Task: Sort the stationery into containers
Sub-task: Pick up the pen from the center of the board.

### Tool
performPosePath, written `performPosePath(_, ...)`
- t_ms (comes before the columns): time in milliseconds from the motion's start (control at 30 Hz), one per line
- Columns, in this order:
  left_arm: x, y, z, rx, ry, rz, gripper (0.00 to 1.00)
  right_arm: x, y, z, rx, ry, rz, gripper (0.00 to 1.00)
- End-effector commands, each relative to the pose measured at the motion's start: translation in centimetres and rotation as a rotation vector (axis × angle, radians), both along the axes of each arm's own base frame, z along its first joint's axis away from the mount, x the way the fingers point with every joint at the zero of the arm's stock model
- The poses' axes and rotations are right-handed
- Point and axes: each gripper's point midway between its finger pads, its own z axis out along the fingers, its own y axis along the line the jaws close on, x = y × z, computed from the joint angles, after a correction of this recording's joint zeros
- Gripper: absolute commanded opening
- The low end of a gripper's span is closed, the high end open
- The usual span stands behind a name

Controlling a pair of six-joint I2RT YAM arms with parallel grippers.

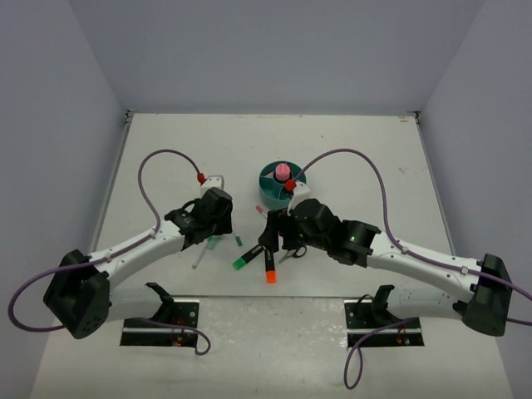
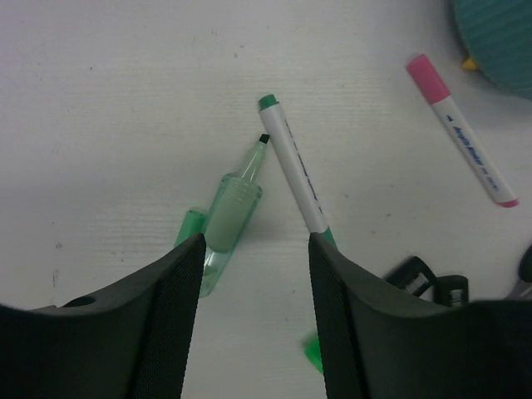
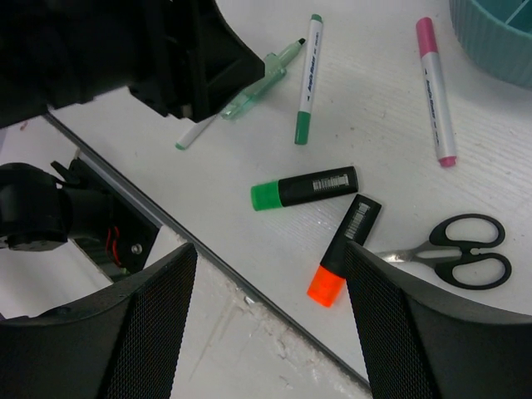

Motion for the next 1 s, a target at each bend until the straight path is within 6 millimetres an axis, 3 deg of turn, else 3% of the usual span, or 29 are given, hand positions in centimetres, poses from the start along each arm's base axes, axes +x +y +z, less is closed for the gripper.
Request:
performPosePath(0,1.1,-0.4,-2.1,0.046,0.018,-0.034,0.47,-0.2,0.8,2.0,0.09,-0.021,0.01,0.73)
performPosePath(200,1.6,-0.6,-3.7,0.09,0.045,-0.05,0.59,-0.9,0.0,1.0,0.073,-0.013,0.031,0.73)
performPosePath(467,0.1,1.0,-6.1,0.155,0.099,-0.051,0.59,-1.2,-0.5,0.9,0.085,-0.027,0.039,0.73)
performPosePath(667,-0.8,0.8,-7.1,0.137,0.125,-0.08,0.56,-1.2,0.2,1.0,0.092,-0.022,0.056,0.72)
performPosePath(733,-1.0,0.6,-7.4,0.129,0.136,-0.087,0.55,-1.3,0.3,0.9,0.09,-0.018,0.06,0.72)
performPosePath(967,-1.7,0.4,-8.1,0.116,0.168,-0.102,0.36,-1.3,0.4,1.2,0.097,-0.02,0.064,0.71)
